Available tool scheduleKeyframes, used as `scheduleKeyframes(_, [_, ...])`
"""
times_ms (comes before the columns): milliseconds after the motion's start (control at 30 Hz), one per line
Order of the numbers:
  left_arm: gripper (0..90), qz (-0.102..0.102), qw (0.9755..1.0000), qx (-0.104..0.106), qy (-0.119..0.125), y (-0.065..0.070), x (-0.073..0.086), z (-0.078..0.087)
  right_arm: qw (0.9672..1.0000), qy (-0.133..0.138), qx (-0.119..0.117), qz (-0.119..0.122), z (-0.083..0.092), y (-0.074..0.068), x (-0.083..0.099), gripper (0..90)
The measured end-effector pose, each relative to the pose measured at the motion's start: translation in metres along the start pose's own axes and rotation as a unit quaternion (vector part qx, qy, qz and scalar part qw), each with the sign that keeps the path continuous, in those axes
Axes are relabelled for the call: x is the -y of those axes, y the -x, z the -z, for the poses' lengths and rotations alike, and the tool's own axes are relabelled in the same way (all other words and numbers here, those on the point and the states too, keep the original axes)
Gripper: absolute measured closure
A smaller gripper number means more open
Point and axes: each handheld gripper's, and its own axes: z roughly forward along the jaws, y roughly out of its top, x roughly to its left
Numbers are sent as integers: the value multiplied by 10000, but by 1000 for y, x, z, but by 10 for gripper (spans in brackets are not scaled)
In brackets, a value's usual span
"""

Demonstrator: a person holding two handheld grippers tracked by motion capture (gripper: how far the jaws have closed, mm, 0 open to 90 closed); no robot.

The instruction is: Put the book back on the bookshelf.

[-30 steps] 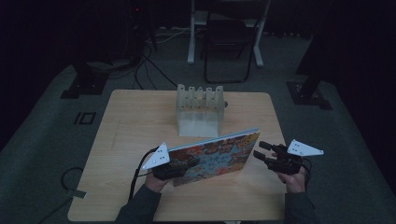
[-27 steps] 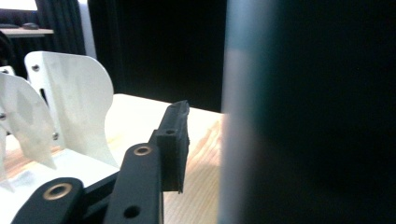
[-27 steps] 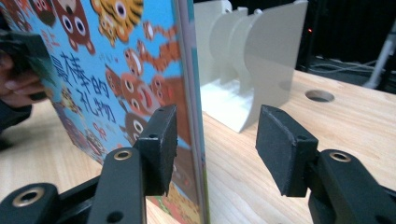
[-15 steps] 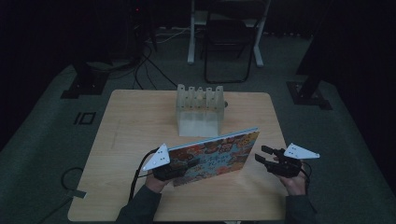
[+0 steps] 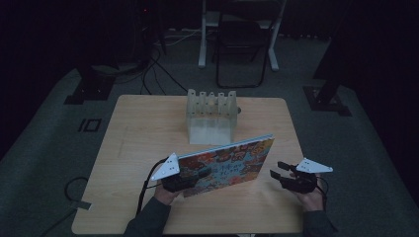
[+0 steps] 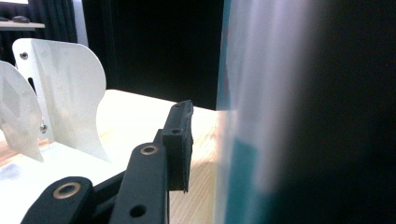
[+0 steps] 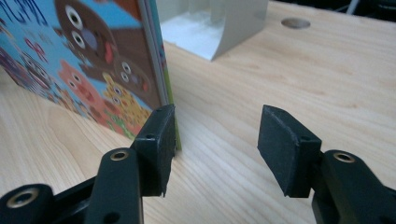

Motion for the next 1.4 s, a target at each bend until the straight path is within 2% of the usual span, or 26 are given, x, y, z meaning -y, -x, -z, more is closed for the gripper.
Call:
scheduleKeyframes(100, [665,-23,10000,13,-3,1,0,-1,9999,-140,81,23,-2,0,4,451])
scheduleKeyframes(333, [718,-54,10000,38,7,4,0,-2,9995,-270,149,-46,-4,1,11,448])
scheduleKeyframes(767, [742,-192,9998,-26,4,11,1,-3,9979,-587,285,-10,-11,2,17,437])
scheduleKeyframes(867, [770,-228,9997,-8,-15,12,1,-4,9974,-662,296,18,-13,3,19,437])
scheduleKeyframes(1200, [795,-189,9998,-20,-38,15,0,-6,9957,-853,366,80,-18,3,22,436])
scheduleKeyframes(1400, [798,-137,9998,-104,-35,16,0,-6,9948,-935,412,-2,-21,6,25,421])
